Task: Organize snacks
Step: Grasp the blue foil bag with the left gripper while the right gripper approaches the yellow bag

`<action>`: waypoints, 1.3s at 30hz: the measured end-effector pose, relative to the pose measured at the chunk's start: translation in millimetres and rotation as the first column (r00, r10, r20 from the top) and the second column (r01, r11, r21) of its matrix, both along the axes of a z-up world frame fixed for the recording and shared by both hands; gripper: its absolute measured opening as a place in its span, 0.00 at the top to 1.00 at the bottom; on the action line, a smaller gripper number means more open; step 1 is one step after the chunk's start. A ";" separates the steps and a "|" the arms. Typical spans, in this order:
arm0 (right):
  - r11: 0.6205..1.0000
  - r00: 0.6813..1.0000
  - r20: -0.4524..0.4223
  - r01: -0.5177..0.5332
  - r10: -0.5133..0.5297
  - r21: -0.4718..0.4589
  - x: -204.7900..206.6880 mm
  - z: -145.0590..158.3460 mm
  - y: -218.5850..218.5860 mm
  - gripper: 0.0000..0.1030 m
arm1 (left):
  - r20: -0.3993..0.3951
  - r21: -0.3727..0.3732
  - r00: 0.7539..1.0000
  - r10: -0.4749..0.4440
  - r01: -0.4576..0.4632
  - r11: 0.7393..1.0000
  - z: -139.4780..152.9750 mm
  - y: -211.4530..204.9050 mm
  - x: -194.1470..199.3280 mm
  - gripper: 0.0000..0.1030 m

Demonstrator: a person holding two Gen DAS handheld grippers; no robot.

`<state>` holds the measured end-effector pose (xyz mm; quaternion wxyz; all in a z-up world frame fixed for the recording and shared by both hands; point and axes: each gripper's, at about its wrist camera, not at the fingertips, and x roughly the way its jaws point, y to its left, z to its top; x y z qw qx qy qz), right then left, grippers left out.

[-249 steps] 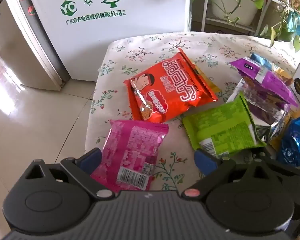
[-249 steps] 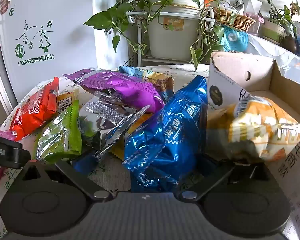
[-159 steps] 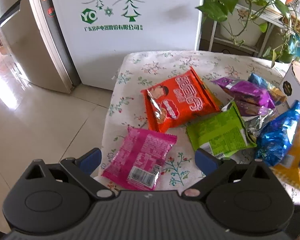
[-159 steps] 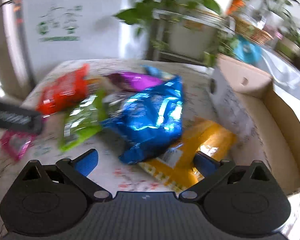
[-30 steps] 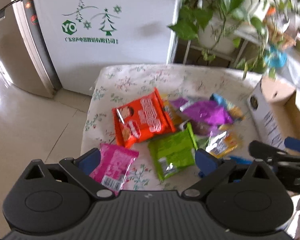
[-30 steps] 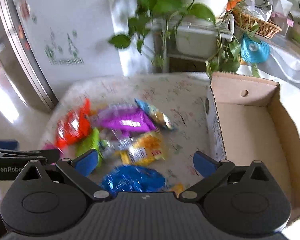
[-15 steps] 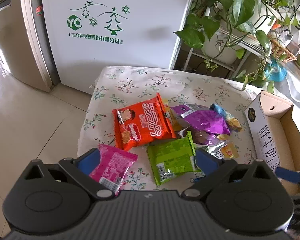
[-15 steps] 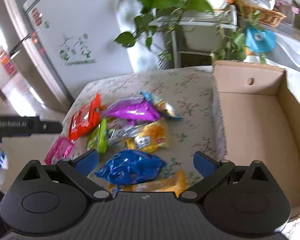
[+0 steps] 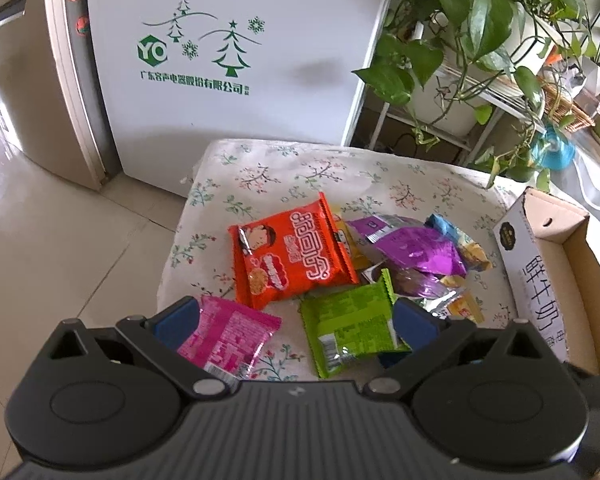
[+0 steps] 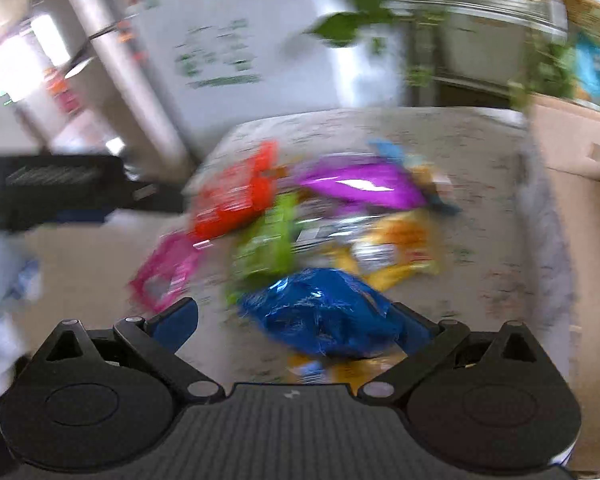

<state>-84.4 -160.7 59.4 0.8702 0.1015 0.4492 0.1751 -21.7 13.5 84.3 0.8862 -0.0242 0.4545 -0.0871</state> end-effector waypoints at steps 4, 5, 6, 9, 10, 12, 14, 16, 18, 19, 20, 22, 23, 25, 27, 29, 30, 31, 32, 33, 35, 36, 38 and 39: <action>0.983 0.988 -0.027 -0.148 0.152 0.106 -14.4 4.9 17.7 0.00 | -0.019 -0.008 1.000 0.009 -0.009 1.000 -3.9 2.8 2.4 0.01; 0.977 0.983 -0.020 -0.181 0.184 0.111 -18.1 7.9 21.5 0.00 | -0.024 -0.014 1.000 0.009 -0.009 1.000 -4.8 3.4 3.0 0.01; 0.975 0.978 0.000 -0.206 0.207 0.086 -23.0 12.7 24.2 0.00 | -0.027 -0.018 1.000 0.005 -0.006 1.000 -5.4 3.6 3.2 0.01; 0.978 0.978 0.030 -0.208 0.208 -0.003 -34.1 22.6 22.2 0.00 | -0.026 -0.023 1.000 -0.016 0.016 1.000 -6.3 1.5 2.9 0.01; 0.982 0.981 0.033 -0.190 0.190 -0.022 -36.2 24.8 19.0 0.00 | -0.024 -0.027 0.999 -0.030 0.030 0.999 -6.7 -0.2 2.5 0.01; 0.988 0.989 0.032 -0.144 0.145 -0.050 -38.5 27.6 10.5 0.00 | -0.018 -0.020 0.998 -0.058 0.058 0.998 -8.2 -6.7 0.6 0.01; 0.992 0.994 0.022 -0.104 0.106 -0.075 -38.6 26.1 -0.4 0.00 | -0.020 -0.005 0.996 -0.091 0.091 0.996 -11.1 -15.2 -1.5 0.01; 0.993 0.998 0.010 -0.065 0.066 -0.102 -42.4 25.1 -7.6 0.00 | -0.032 -0.006 0.990 -0.137 0.137 0.991 -14.9 -26.2 -3.5 0.01; 0.992 0.999 -0.003 -0.039 0.039 -0.122 -44.0 21.3 -13.2 0.00 | -0.048 -0.014 0.983 -0.175 0.174 0.985 -19.6 -37.8 -5.7 0.01; 0.991 1.000 -0.008 -0.026 0.025 -0.133 -45.7 19.9 -16.0 0.00 | -0.056 -0.018 0.980 -0.189 0.188 0.982 -22.2 -43.3 -6.2 0.01; 0.990 1.000 -0.014 -0.013 0.011 -0.143 -47.3 18.8 -19.7 0.00 | -0.064 -0.020 0.978 -0.198 0.197 0.980 -24.9 -48.1 -6.7 0.01; 0.988 1.000 -0.029 0.002 -0.006 -0.151 -49.3 13.8 -23.5 0.00 | -0.084 -0.025 0.976 -0.203 0.201 0.979 -30.7 -57.2 -6.2 0.01; 0.988 0.999 -0.037 0.009 -0.015 -0.155 -50.5 12.1 -25.1 0.00 | -0.094 -0.029 0.975 -0.202 0.200 0.979 -33.8 -61.3 -5.2 0.01; 0.986 0.998 -0.054 0.023 -0.032 -0.168 -52.3 7.9 -29.3 0.00 | -0.116 -0.034 0.974 -0.197 0.194 0.980 -40.8 -69.2 -3.7 0.01; 0.984 0.997 -0.067 0.035 -0.047 -0.176 -52.4 3.4 -31.3 0.00 | -0.130 -0.037 0.972 -0.197 0.193 0.980 -46.5 -75.3 -3.2 0.01; 0.983 0.995 -0.082 0.044 -0.060 -0.177 -51.6 1.1 -32.6 0.00 | -0.138 -0.032 0.971 -0.194 0.192 0.981 -51.9 -80.9 -3.1 0.01; 0.982 0.993 -0.091 0.052 -0.069 -0.180 -51.8 -0.4 -34.0 0.00 | -0.141 -0.026 0.972 -0.188 0.186 0.982 -54.3 -82.8 -2.8 0.02; 0.982 0.992 -0.098 0.057 -0.076 -0.181 -51.9 -1.6 -35.1 0.00 | -0.144 -0.021 0.973 -0.180 0.179 0.984 -57.3 -84.2 -2.5 0.02; 0.982 0.991 -0.104 0.060 -0.079 -0.180 -52.3 -2.5 -35.9 0.00 | -0.148 -0.020 0.973 -0.176 0.175 0.984 -60.0 -84.3 -1.5 0.02; 0.982 0.990 -0.110 0.062 -0.083 -0.179 -51.9 -3.7 -37.1 0.00 | -0.156 -0.024 0.972 -0.176 0.174 0.984 -63.3 -84.6 -1.1 0.04; 0.981 0.989 -0.118 0.067 -0.090 -0.180 -51.8 -5.3 -37.6 0.00 | -0.168 -0.034 0.970 -0.175 0.172 0.984 -68.7 -84.2 0.1 0.10; 0.981 0.988 -0.121 0.070 -0.093 -0.180 -51.6 -5.0 -37.7 0.00 | -0.167 -0.037 0.971 -0.174 0.170 0.985 -70.5 -82.8 -0.1 0.17; 0.980 0.986 -0.130 0.083 -0.107 -0.179 -50.1 -6.3 -38.9 0.00 | -0.175 -0.054 0.968 -0.183 0.176 0.983 -71.5 -78.8 0.3 0.28; 0.980 0.984 -0.134 0.093 -0.118 -0.177 -48.8 -7.2 -39.6 0.00 | -0.180 -0.059 0.966 -0.184 0.176 0.983 -71.3 -76.7 0.1 0.37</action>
